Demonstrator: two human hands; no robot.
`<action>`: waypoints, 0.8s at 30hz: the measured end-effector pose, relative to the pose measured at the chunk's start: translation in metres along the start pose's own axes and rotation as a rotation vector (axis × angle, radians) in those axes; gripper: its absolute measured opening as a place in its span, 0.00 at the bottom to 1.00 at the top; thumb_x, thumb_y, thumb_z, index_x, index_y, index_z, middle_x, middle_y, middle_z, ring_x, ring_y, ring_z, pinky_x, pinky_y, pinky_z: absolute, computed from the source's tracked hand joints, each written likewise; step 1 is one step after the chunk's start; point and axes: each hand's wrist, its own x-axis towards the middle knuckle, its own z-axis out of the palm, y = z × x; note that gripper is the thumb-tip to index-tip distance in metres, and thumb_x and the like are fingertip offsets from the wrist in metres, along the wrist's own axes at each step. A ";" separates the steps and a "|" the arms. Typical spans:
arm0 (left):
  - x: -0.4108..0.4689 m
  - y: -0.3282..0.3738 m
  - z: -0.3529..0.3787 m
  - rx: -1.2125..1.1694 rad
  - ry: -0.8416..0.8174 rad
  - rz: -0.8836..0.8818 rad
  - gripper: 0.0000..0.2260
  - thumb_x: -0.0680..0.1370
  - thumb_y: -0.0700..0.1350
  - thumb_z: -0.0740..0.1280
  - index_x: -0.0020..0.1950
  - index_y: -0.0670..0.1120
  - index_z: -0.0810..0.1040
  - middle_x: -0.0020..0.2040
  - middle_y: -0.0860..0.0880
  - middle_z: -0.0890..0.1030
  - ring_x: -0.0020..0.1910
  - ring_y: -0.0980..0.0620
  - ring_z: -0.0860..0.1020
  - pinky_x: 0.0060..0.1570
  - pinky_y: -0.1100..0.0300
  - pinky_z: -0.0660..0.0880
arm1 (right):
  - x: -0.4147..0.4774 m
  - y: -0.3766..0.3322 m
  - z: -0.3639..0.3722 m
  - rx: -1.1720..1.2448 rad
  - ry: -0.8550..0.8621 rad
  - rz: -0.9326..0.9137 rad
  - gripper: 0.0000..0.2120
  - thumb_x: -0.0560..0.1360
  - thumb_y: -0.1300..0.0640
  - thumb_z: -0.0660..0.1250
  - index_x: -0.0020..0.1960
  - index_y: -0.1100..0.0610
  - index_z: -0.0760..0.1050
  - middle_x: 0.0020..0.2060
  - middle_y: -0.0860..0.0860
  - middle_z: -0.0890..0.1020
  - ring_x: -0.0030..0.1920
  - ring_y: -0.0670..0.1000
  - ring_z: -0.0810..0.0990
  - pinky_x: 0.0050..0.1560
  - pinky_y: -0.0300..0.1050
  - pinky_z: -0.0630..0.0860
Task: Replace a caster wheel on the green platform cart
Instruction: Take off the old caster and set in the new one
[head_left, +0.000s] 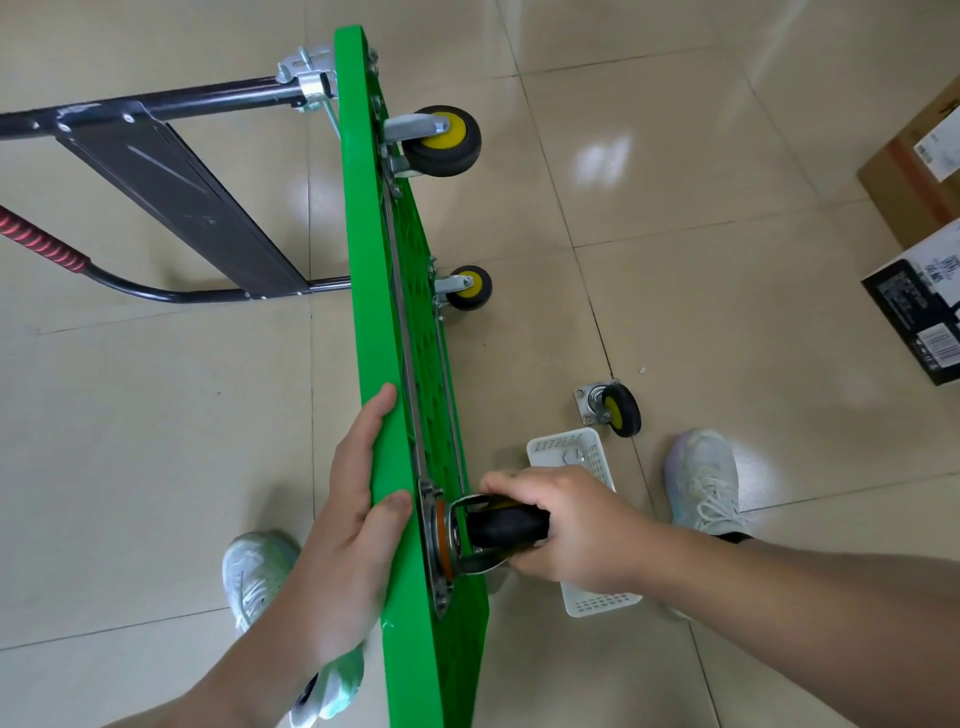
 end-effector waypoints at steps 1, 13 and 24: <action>0.000 0.000 0.000 -0.004 0.000 -0.002 0.32 0.74 0.56 0.58 0.78 0.74 0.56 0.79 0.67 0.61 0.80 0.59 0.61 0.79 0.43 0.60 | 0.000 0.000 -0.001 -0.001 -0.001 0.005 0.19 0.67 0.60 0.73 0.51 0.42 0.73 0.38 0.39 0.76 0.41 0.43 0.76 0.39 0.36 0.70; -0.001 -0.002 0.002 -0.068 0.003 -0.018 0.32 0.74 0.56 0.59 0.77 0.73 0.58 0.80 0.60 0.64 0.79 0.52 0.66 0.77 0.39 0.63 | 0.001 0.001 0.001 0.026 -0.007 0.037 0.20 0.65 0.60 0.74 0.52 0.43 0.75 0.36 0.38 0.77 0.39 0.43 0.77 0.39 0.39 0.73; 0.000 -0.003 0.001 -0.092 0.003 -0.014 0.32 0.74 0.56 0.59 0.77 0.74 0.58 0.79 0.60 0.65 0.78 0.53 0.66 0.77 0.39 0.63 | 0.006 0.002 0.006 -0.063 0.021 -0.041 0.20 0.64 0.60 0.72 0.53 0.46 0.74 0.40 0.41 0.77 0.41 0.43 0.76 0.42 0.44 0.75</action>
